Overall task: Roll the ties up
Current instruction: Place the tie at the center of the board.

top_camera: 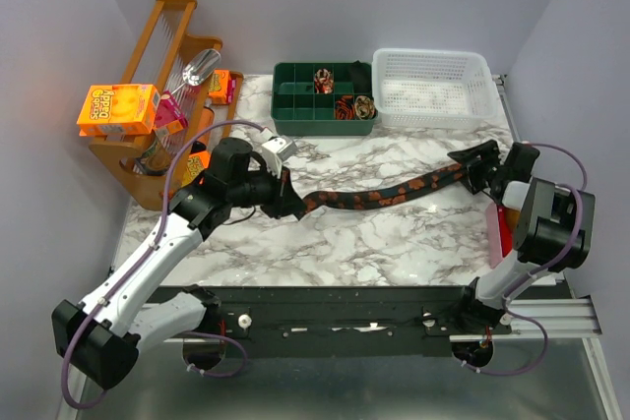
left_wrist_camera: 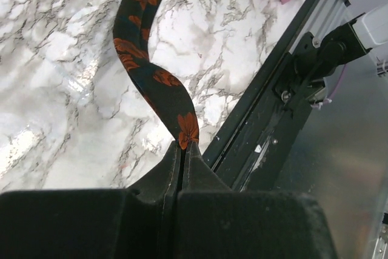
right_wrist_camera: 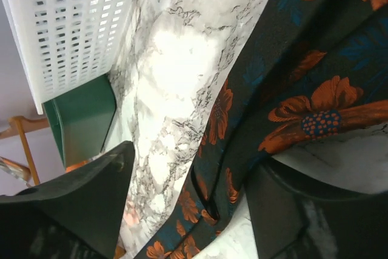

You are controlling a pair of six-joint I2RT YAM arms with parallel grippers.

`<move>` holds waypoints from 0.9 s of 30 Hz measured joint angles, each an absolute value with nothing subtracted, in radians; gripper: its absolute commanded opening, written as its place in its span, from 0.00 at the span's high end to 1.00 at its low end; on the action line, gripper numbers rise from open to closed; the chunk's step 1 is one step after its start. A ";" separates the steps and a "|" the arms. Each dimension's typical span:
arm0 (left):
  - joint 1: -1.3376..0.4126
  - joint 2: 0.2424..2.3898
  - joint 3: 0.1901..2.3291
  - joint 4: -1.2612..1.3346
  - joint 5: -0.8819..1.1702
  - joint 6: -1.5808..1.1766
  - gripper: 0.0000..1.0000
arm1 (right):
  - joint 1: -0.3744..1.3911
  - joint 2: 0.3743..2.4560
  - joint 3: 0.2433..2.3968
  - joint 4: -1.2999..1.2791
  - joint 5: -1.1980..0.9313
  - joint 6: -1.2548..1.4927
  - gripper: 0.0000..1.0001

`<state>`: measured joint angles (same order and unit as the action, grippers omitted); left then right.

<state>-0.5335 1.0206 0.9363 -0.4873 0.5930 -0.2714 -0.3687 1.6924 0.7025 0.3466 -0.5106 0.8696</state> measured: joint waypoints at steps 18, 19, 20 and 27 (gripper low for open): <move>-0.494 1.019 0.928 -0.613 0.527 -0.278 1.00 | -0.369 1.585 0.884 -0.039 -0.233 0.729 0.00; -0.493 1.022 0.928 -0.626 0.523 -0.278 1.00 | -0.369 1.576 0.884 -0.047 -0.231 0.726 0.00; -0.492 1.026 0.928 -0.644 0.519 -0.277 1.00 | -0.369 1.569 0.883 -0.053 -0.231 0.724 0.00; -0.489 1.071 0.929 -0.770 0.467 -0.273 0.97 | -0.349 1.434 0.820 -0.055 -0.226 0.717 0.00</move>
<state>-0.4892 1.0710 0.9291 -0.7700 0.4667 -0.2726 -0.3492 1.4338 0.8204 -0.0551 -0.2260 0.7166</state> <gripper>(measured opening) 0.020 0.997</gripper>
